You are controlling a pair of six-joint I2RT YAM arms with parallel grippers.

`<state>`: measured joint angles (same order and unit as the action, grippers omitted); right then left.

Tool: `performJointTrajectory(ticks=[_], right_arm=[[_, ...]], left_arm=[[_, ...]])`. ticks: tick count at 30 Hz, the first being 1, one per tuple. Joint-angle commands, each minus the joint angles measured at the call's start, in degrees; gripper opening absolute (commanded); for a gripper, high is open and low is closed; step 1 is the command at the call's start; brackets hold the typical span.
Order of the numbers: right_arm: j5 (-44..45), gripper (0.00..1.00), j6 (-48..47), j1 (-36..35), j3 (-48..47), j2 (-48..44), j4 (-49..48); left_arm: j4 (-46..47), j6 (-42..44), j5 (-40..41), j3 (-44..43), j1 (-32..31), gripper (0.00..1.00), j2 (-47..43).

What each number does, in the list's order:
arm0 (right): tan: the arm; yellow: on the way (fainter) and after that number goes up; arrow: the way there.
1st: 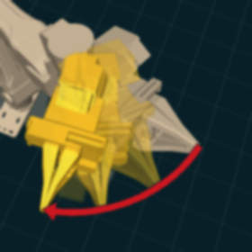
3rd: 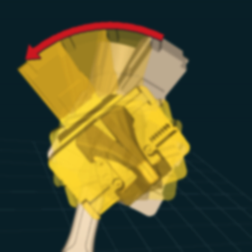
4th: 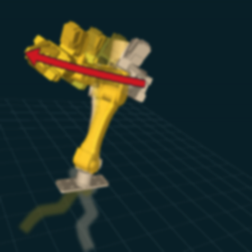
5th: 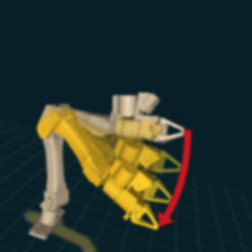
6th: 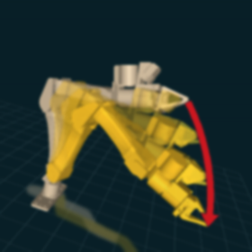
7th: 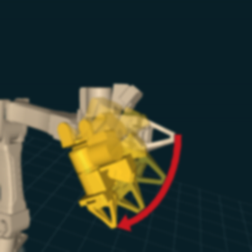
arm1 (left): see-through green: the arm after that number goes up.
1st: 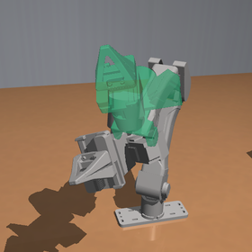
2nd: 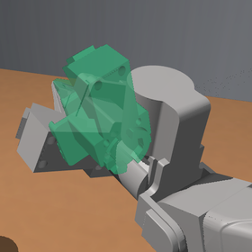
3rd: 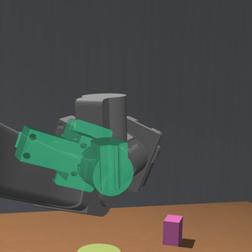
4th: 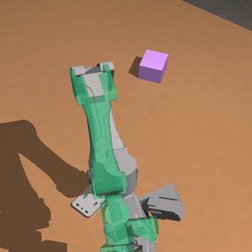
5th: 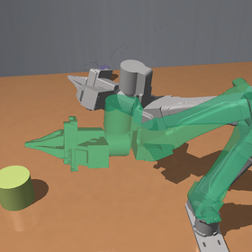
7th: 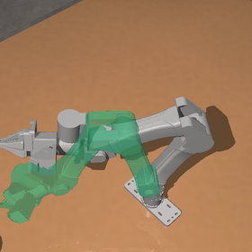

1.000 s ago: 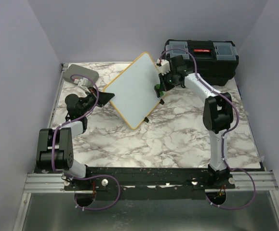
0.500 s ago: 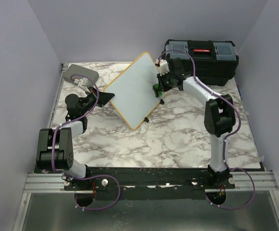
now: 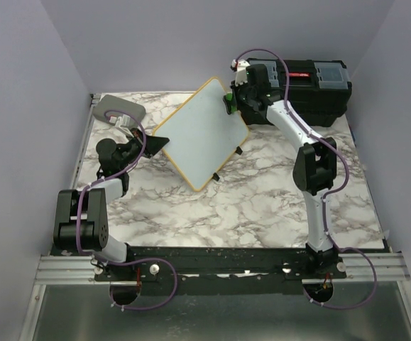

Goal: Erase the whiteboard
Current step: Erase the whiteboard at the whiteboard stand.

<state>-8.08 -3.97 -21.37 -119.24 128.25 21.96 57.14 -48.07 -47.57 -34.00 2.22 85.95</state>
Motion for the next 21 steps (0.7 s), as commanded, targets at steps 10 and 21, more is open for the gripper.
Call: performJointTrajectory(ticks=[10, 21], right_arm=[[-0.2, 0.01, -4.4, 0.0, 2.1, 2.5, 10.9], [-11.5, 0.01, -4.8, -0.2, 16.4, -3.4, 5.7]], left_arm=[[-0.3, 0.3, -6.7, -0.4, -1.3, 0.0, -0.4], [-0.2, 0.3, -6.5, -0.3, -1.3, 0.0, -0.4]])
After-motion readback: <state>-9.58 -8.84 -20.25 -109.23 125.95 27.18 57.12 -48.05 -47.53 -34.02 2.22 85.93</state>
